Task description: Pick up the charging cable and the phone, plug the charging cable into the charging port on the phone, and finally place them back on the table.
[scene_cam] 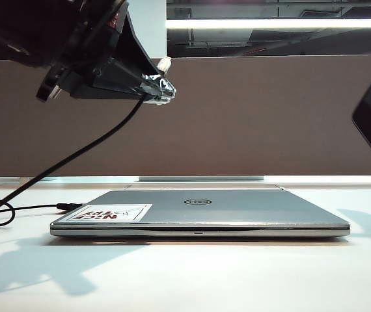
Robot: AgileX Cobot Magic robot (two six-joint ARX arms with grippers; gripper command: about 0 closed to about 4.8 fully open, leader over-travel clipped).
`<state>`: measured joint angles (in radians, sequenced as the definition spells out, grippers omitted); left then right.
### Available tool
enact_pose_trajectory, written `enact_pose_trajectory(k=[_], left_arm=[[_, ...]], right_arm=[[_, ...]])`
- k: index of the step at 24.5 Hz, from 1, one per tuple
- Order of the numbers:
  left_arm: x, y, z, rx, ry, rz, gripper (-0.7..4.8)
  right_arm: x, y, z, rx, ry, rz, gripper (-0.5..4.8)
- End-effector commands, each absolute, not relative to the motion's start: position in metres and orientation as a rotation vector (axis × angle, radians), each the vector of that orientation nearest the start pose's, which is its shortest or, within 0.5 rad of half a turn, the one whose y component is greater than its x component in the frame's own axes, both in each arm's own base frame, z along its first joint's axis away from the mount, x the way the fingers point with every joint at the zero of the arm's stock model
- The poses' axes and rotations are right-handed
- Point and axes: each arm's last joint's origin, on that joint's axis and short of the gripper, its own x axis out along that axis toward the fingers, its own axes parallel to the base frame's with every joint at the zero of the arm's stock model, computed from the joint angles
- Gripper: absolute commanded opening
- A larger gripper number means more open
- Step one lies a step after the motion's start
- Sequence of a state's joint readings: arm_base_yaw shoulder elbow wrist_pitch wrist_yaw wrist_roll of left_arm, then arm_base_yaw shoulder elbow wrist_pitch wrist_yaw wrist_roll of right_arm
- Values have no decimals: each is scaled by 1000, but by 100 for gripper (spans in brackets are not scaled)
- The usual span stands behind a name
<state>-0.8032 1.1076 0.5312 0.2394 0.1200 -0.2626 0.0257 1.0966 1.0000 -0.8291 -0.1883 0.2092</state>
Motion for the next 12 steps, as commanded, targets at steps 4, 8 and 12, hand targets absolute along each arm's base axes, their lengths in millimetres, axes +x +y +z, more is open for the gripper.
enact_pose_trajectory(k=[4,8,12], left_arm=[[158,-169,227,-130,429,-866,-7],[158,-169,227,-130,429,-866,-7],[158,-169,227,-130,429,-866,-7]], right_arm=[[212,33,285,112,1103,122,-7],[219,50,268,29,1227,133,-7],[225,55,251,-17,1342,116,-7]])
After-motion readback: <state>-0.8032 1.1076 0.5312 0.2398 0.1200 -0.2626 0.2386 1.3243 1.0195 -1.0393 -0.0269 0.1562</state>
